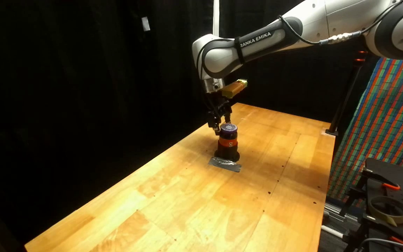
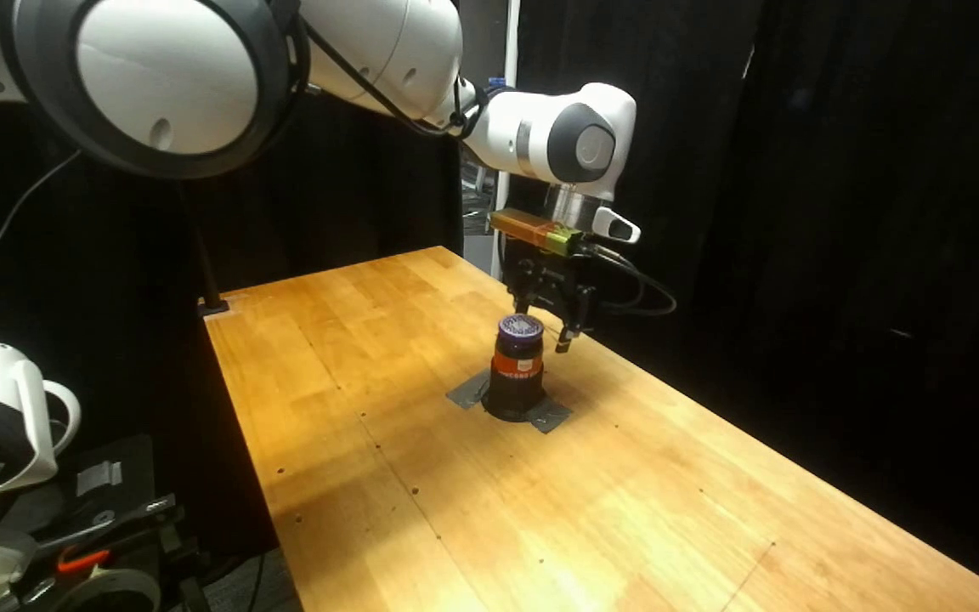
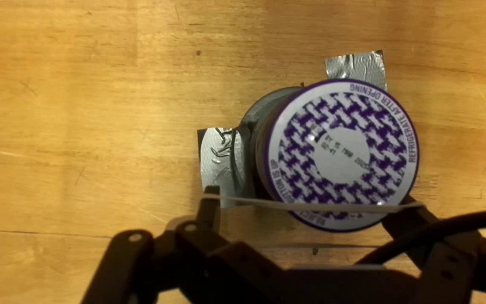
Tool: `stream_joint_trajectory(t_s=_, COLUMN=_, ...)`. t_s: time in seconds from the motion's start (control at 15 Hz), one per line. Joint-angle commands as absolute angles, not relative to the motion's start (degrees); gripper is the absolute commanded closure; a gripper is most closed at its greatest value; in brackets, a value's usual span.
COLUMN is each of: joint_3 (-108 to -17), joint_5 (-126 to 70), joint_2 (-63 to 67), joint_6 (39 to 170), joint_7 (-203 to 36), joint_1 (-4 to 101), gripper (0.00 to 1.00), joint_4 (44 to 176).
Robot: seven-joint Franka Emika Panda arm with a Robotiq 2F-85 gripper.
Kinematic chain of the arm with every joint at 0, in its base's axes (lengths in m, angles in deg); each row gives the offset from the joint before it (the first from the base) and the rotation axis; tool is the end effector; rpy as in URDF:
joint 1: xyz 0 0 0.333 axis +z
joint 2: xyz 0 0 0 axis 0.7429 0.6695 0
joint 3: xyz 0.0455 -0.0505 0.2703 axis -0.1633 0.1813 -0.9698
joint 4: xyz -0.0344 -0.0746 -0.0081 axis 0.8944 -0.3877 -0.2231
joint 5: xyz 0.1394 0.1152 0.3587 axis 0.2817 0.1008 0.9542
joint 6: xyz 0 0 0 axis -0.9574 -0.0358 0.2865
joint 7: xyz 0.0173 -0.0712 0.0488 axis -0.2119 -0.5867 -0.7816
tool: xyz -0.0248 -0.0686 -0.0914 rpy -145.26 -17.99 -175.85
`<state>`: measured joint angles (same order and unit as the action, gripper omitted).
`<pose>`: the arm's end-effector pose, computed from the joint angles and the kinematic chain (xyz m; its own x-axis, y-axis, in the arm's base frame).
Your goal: Put the rubber band around the brown cup
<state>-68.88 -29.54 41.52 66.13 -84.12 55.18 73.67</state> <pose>0.7186 0.1069 0.2179 0.9593 0.1049 -0.2622 0.1221 -0.9913 0.0501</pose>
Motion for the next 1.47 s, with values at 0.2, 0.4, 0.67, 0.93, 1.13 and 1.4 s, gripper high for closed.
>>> stream_joint_trajectory(t_s=0.2, joint_3=-70.5, joint_5=-26.7, joint_2=38.5, joint_6=61.8, joint_7=-85.5, joint_1=54.0, gripper=0.00, joint_4=76.6)
stream_joint_trajectory(t_s=0.4, joint_3=-71.3, joint_5=-25.3, joint_2=36.2, joint_6=56.8, joint_7=-86.1, joint_1=53.3, gripper=0.00, joint_4=78.8)
stream_joint_trajectory(t_s=0.67, joint_3=-71.6, joint_5=-24.3, joint_2=32.7, joint_6=57.9, joint_7=-86.7, joint_1=52.8, gripper=0.00, joint_4=85.0)
stream_joint_trajectory(t_s=0.93, joint_3=-70.6, joint_5=-25.5, joint_2=28.3, joint_6=68.1, joint_7=-87.2, joint_1=53.9, gripper=0.00, joint_4=94.6)
stream_joint_trajectory(t_s=1.13, joint_3=-70.3, joint_5=-26.7, joint_2=24.6, joint_6=77.2, joint_7=-87.0, joint_1=54.7, gripper=0.00, joint_4=102.4)
stream_joint_trajectory(t_s=1.4, joint_3=-70.0, joint_5=-29.3, joint_2=18.7, joint_6=84.2, joint_7=-86.8, joint_1=55.2, gripper=0.34, joint_4=112.0)
